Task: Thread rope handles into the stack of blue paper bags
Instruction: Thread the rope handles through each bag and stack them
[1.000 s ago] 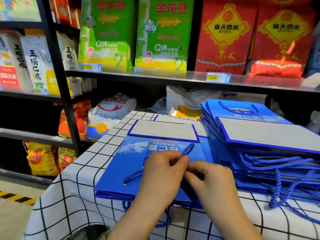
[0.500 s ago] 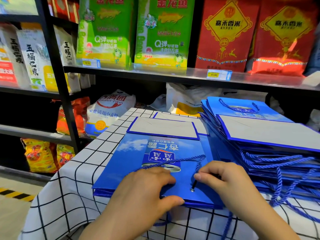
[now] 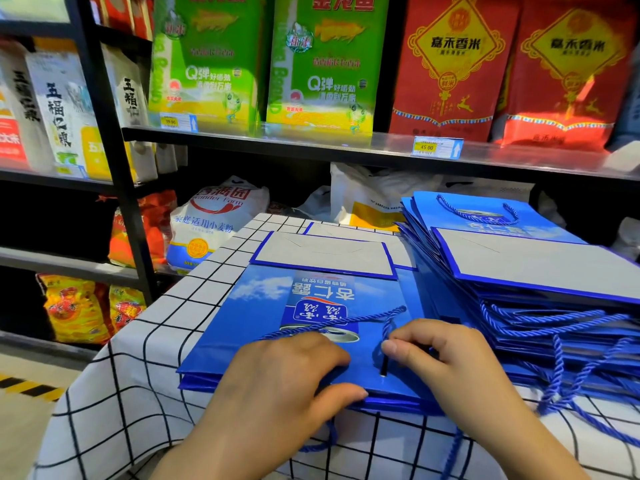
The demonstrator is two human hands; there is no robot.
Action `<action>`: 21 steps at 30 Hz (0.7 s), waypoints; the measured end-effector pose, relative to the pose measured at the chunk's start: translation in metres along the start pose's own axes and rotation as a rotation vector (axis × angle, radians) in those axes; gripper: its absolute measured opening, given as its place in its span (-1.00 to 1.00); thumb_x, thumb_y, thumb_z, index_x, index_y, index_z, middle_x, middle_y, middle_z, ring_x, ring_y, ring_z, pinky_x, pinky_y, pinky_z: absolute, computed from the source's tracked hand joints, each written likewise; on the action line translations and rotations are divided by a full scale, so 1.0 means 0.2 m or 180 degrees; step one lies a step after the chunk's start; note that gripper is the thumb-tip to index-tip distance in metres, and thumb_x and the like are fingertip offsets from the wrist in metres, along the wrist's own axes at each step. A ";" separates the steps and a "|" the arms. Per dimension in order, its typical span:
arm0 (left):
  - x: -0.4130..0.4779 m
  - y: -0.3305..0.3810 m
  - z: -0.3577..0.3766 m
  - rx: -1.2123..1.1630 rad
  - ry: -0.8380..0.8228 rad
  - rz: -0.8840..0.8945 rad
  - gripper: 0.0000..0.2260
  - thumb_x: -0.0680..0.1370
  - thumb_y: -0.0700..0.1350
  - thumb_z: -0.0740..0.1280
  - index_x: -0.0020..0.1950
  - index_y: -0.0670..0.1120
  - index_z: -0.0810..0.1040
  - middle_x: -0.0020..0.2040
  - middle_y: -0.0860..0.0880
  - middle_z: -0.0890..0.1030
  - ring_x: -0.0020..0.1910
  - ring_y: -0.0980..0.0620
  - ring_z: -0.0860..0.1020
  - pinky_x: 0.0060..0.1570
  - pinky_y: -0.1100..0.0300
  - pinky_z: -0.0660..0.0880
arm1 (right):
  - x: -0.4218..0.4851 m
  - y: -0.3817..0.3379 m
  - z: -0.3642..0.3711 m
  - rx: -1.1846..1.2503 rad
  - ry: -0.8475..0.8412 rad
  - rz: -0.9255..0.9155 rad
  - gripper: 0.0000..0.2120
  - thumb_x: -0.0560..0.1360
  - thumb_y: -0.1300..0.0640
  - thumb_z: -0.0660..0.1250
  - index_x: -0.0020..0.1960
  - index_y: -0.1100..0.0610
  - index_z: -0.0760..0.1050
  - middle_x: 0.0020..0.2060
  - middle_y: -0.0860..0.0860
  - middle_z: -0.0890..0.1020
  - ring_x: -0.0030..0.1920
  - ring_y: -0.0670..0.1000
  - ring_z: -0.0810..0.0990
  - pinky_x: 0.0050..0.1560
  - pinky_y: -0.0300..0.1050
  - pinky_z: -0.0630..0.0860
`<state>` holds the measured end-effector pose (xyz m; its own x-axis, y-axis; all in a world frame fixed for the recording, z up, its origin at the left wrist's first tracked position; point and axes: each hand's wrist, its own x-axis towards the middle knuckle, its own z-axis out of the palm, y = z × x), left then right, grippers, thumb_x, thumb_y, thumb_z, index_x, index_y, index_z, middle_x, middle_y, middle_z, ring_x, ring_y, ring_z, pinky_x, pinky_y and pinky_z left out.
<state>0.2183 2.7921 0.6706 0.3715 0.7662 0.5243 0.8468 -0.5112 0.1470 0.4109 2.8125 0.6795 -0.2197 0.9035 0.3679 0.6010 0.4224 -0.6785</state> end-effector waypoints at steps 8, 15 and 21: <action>-0.01 0.01 0.05 -0.0107 0.0431 0.0230 -0.72 0.44 0.22 0.14 -0.25 0.11 0.56 -0.33 0.19 0.57 -0.42 0.20 0.54 -0.56 0.34 0.38 | -0.01 0.01 0.01 0.0261 -0.0060 0.0216 -0.82 0.30 0.16 0.50 -0.30 -0.08 0.54 -0.26 -0.20 0.64 -0.27 -0.19 0.57 -0.20 -0.39 0.44; -0.01 0.01 0.06 -0.0096 0.0681 0.0146 -0.74 0.45 0.17 0.17 -0.26 0.08 0.56 -0.33 0.16 0.57 -0.38 0.15 0.54 -0.40 0.33 0.37 | -0.04 0.00 -0.01 0.0201 -0.0250 -0.0288 -0.76 0.41 0.14 0.42 -0.17 -0.23 0.53 -0.20 -0.34 0.63 -0.12 -0.29 0.60 -0.07 -0.47 0.43; 0.01 0.01 0.07 -0.0128 0.1281 0.0109 -0.81 0.44 0.09 0.24 -0.26 0.04 0.57 -0.26 0.16 0.60 -0.24 0.16 0.50 -0.09 0.32 0.34 | -0.04 -0.01 -0.02 -0.0214 -0.0550 -0.0634 -0.68 0.31 -0.24 0.15 0.07 -0.43 0.32 -0.09 -0.50 0.55 -0.03 -0.35 0.55 0.02 -0.46 0.41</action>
<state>0.2267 2.7972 0.6600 0.2137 0.5390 0.8148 0.8180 -0.5547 0.1524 0.4142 2.8054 0.6797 -0.4630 0.8045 0.3719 0.5812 0.5924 -0.5579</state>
